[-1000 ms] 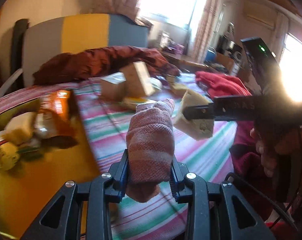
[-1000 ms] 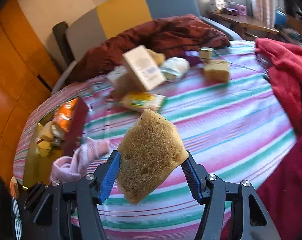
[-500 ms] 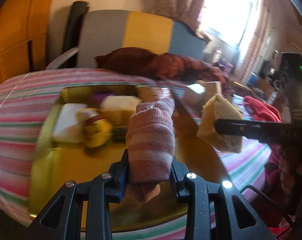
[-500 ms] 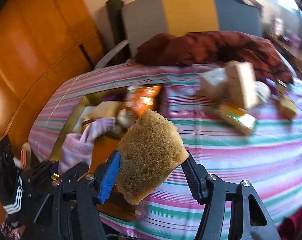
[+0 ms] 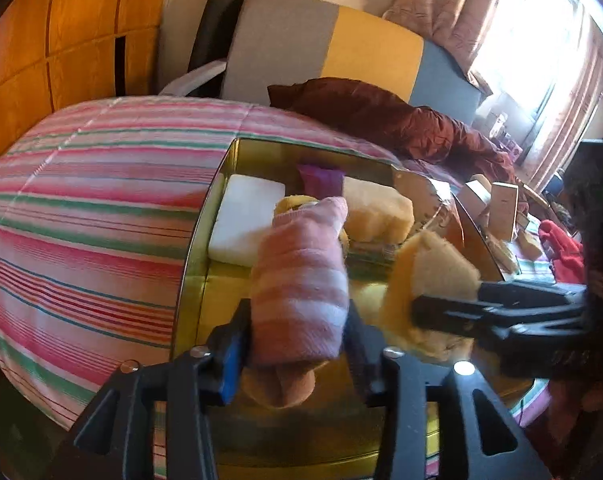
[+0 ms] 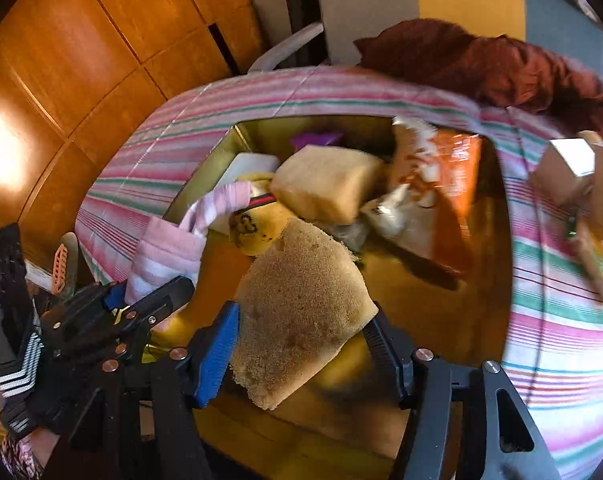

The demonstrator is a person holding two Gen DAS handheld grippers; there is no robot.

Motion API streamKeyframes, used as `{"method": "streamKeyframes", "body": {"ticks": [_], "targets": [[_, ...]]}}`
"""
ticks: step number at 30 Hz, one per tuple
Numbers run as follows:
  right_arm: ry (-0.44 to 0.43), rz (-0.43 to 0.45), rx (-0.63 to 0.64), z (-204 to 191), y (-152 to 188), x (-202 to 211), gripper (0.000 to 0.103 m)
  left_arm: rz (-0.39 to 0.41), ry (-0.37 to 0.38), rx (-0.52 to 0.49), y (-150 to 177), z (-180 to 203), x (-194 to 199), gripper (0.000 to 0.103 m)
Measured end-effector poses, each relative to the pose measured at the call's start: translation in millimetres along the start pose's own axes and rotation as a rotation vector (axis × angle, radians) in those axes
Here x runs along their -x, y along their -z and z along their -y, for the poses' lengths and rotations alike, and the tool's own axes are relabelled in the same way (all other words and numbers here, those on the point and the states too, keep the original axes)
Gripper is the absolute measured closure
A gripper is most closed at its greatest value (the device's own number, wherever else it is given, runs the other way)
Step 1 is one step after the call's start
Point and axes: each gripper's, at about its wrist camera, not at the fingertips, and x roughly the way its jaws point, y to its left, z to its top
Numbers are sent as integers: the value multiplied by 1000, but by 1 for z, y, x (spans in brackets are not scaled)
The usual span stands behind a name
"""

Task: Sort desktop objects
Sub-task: 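Open the right tool to drop the sponge while the left tool drops the sock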

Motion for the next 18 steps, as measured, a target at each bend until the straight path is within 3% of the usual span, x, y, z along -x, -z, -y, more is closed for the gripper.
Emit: {"method": "streamKeyframes", "body": {"ticks": [2,6,9,13,14,16,18], "targets": [[-21,-8,-20,1,-5,-11,34,-12,2,43,-2,-6,-1,49],[-88,-2,-104,10,-5,-15,31,1,30,124,-6,-19,7,49],[-125,19,-137,15,0,-8,26,57,49,155,-8,-25,20,49],[-120,23,-155,20,6,0,23,144,3,179,-11,-30,37,49],[-114,20,-150,20,7,1,25,159,-7,191,-12,-32,39,49],[-105,8,-126,16,7,0,44,179,-14,215,-14,-37,43,49],[-118,-16,-109,11,5,-4,49,194,-21,234,-16,-42,47,49]]}}
